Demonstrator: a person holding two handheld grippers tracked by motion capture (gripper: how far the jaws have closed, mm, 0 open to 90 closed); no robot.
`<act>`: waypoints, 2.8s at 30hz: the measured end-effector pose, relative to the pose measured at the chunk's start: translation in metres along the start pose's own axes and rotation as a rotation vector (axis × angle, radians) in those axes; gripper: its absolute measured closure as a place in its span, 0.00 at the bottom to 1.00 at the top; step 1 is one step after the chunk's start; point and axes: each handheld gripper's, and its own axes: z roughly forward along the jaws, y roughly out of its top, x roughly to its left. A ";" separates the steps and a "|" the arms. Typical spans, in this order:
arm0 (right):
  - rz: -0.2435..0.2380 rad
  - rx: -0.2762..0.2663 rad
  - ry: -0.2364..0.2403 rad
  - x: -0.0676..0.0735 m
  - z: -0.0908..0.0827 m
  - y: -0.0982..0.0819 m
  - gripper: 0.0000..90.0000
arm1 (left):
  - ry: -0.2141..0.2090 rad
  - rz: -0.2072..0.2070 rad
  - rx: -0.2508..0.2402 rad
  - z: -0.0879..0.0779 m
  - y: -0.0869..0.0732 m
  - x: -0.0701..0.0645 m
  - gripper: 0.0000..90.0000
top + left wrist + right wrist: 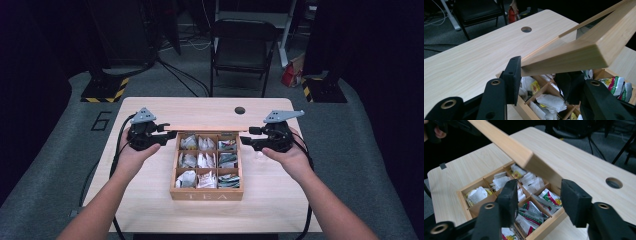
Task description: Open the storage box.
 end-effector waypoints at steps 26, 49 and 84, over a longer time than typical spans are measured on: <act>0.032 0.008 -0.057 -0.031 0.045 0.002 0.57 | -0.009 -0.029 -0.031 0.011 0.015 0.015 0.61; 0.067 0.003 -0.057 -0.041 0.052 0.009 0.63 | -0.009 -0.031 -0.029 0.018 0.012 0.023 0.63; 0.091 -0.020 -0.078 -0.050 0.059 0.019 0.63 | 0.024 -0.067 0.000 0.061 -0.007 0.044 0.67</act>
